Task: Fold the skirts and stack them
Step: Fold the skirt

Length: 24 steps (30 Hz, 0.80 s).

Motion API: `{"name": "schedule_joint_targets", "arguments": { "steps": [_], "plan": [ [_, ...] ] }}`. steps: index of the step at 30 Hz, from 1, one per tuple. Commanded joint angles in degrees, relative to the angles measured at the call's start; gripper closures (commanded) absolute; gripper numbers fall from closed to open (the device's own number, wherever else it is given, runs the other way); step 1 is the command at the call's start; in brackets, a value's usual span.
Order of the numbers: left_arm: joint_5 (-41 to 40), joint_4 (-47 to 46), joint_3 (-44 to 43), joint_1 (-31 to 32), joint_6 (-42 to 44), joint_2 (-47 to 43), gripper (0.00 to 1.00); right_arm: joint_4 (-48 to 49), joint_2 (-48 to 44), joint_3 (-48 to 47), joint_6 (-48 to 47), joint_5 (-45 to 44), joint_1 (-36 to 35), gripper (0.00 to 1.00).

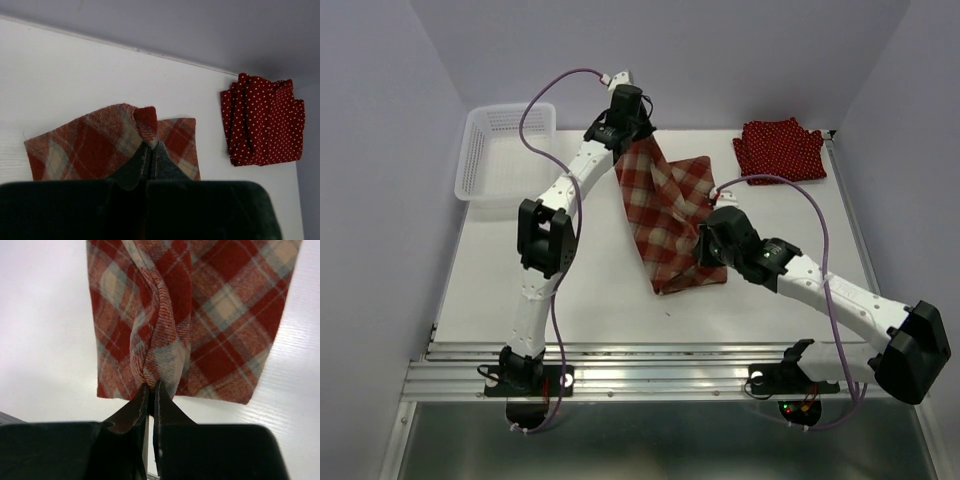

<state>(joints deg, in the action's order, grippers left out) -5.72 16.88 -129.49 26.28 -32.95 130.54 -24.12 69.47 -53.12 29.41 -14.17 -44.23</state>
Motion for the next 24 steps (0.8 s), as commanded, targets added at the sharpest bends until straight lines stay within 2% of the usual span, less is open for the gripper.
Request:
{"name": "schedule_joint_targets", "arguments": {
  "steps": [1,12,24],
  "plan": [
    [2.9,-9.93,-4.98,0.7,-3.78,3.3,1.0,-0.93,-1.54,1.35,-0.4,2.74,3.7,0.99],
    [4.92,-20.75,-10.15,1.23,-7.83,12.63,0.92,-1.37,-0.57,5.39,1.26,7.93,10.29,0.99],
    [4.22,-26.46,-12.54,2.55,-10.2,19.66,0.92,-1.37,3.3,9.09,1.18,9.69,14.34,0.99]
  ]
}}
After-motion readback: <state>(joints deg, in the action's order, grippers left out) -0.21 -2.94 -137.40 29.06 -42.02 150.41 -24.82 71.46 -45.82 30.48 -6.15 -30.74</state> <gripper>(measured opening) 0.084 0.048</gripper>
